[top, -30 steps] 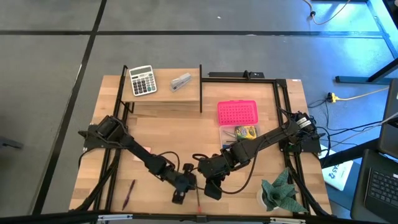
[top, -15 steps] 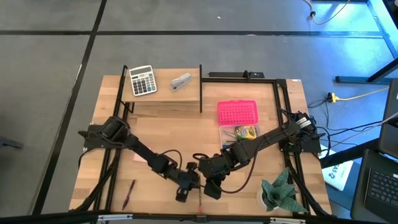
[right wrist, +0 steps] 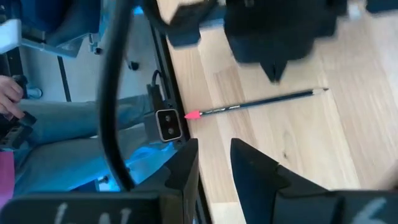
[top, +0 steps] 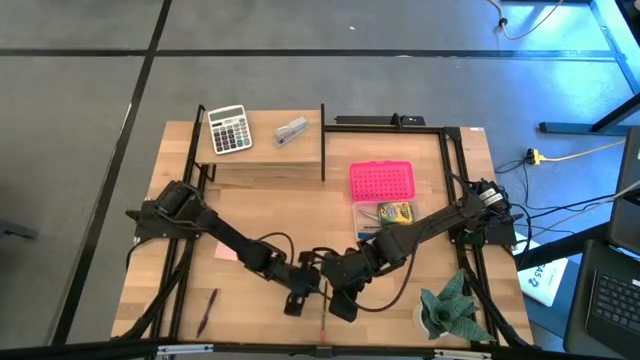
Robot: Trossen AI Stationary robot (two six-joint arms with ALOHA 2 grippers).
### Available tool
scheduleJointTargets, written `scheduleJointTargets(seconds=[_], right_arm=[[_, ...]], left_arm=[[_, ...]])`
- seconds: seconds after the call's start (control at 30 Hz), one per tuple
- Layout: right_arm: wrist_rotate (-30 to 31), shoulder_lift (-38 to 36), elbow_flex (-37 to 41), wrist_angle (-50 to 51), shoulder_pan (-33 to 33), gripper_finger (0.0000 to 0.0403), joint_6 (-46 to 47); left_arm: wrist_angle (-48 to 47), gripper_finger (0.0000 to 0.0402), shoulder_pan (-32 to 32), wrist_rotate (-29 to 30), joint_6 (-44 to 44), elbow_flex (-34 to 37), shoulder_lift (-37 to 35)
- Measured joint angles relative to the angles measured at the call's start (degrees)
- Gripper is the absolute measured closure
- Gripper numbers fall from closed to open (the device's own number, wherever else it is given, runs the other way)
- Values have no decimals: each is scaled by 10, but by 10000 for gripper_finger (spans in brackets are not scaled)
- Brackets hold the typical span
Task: Pack school essentials
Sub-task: Put the pink pencil into the pink supply box
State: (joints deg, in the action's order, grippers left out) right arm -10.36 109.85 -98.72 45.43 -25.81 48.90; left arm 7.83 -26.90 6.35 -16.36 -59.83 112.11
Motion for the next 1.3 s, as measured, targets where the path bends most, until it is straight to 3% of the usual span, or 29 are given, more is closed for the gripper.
scheduleJointTargets(seconds=[0.2, 0.43, 0.67, 1.07, 1.3], right_arm=[[60, -21, 0, 1, -23, 307, 42], [122, -25, -1, -51, -54, 307, 114], [124, -20, 0, -94, -86, 307, 215], [117, 111, 1, -217, -90, 307, 154], [49, 176, 1, -251, -70, 307, 81]], left_arm=[[-112, 402, -26, 14, -2, 0, -74], [-249, 402, -61, 65, -62, 0, -174], [-269, 402, -101, 57, -56, 0, -215], [-281, 402, -135, 74, -61, 0, -221], [-290, 402, -137, 76, -75, 0, -222]])
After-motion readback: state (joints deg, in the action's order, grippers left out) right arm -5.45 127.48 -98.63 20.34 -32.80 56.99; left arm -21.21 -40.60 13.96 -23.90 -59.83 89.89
